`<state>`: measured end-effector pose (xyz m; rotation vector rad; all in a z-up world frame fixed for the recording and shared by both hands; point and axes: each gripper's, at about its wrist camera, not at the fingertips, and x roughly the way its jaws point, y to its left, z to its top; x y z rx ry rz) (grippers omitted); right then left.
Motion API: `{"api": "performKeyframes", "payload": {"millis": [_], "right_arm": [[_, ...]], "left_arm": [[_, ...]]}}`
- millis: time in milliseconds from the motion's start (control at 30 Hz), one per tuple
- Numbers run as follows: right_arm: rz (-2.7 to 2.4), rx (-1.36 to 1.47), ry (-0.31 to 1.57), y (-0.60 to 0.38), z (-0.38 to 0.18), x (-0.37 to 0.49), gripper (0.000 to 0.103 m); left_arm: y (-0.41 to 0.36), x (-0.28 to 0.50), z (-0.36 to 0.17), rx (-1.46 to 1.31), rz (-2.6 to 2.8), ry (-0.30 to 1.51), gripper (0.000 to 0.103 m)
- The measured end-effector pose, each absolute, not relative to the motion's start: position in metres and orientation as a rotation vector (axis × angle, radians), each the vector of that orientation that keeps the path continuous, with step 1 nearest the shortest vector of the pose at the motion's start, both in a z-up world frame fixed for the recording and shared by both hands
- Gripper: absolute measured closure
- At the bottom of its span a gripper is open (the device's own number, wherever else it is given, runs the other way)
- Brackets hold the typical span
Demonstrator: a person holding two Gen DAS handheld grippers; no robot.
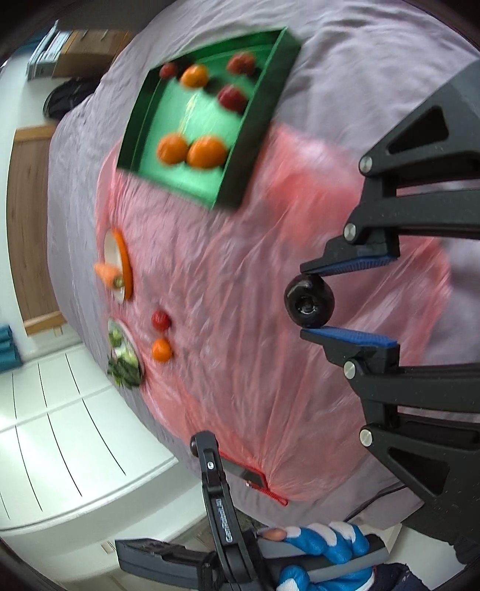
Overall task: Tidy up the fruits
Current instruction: 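Carry both plums into the green tray and open both tools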
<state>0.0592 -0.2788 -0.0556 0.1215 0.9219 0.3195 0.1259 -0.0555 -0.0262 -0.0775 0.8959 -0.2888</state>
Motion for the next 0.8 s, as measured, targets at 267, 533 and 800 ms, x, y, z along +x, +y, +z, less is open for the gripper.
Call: {"api": "performKeyframes", "payload": {"millis": [267, 533, 800], "right_arm": [[0.202, 0.159, 0.916, -0.352, -0.059, 0.035, 0.063], [0.123, 0.185, 0.889, -0.418, -0.057, 0.044, 0.063], [0.098, 0.195, 0.849, -0.459, -0.053, 0.090, 0.063]], "left_arm": [[-0.131, 0.120, -0.022, -0.008, -0.405, 0.917, 0.082], [-0.211, 0.137, -0.024, 0.054, -0.499, 0.928, 0.082], [-0.278, 0.172, -0.027, 0.110, -0.555, 0.921, 0.082]]}}
